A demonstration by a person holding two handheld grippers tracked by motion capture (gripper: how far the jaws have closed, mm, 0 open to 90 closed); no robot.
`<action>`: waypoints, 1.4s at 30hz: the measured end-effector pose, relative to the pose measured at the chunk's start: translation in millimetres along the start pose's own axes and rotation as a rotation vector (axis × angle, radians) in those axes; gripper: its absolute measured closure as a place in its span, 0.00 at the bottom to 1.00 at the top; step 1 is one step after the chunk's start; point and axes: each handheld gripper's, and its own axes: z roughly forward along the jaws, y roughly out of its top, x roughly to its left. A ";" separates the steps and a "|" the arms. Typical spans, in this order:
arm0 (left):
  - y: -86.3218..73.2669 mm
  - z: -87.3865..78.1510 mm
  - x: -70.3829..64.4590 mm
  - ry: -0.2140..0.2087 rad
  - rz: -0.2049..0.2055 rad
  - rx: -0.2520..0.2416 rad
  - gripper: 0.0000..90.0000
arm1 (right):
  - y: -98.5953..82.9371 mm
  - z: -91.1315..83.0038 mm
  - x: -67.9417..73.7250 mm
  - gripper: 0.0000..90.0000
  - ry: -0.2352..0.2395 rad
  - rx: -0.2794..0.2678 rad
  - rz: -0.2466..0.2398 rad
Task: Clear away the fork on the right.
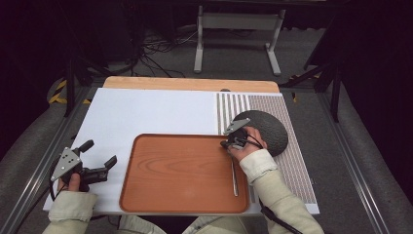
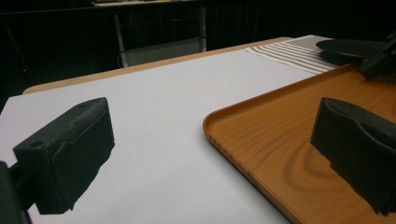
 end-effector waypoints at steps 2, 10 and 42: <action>0.0 0.1 0.0 0.000 0.000 0.000 0.00 | 0.1 -0.5 -0.1 1.00 0.002 0.000 -0.003; 0.5 -0.4 -0.2 -0.002 0.002 0.001 0.00 | 8.0 -12.9 5.0 1.00 0.013 -0.048 -0.006; 0.5 -0.6 -1.2 0.002 0.005 0.002 0.00 | -42.6 -119.3 -1.7 0.18 -0.076 -0.554 0.094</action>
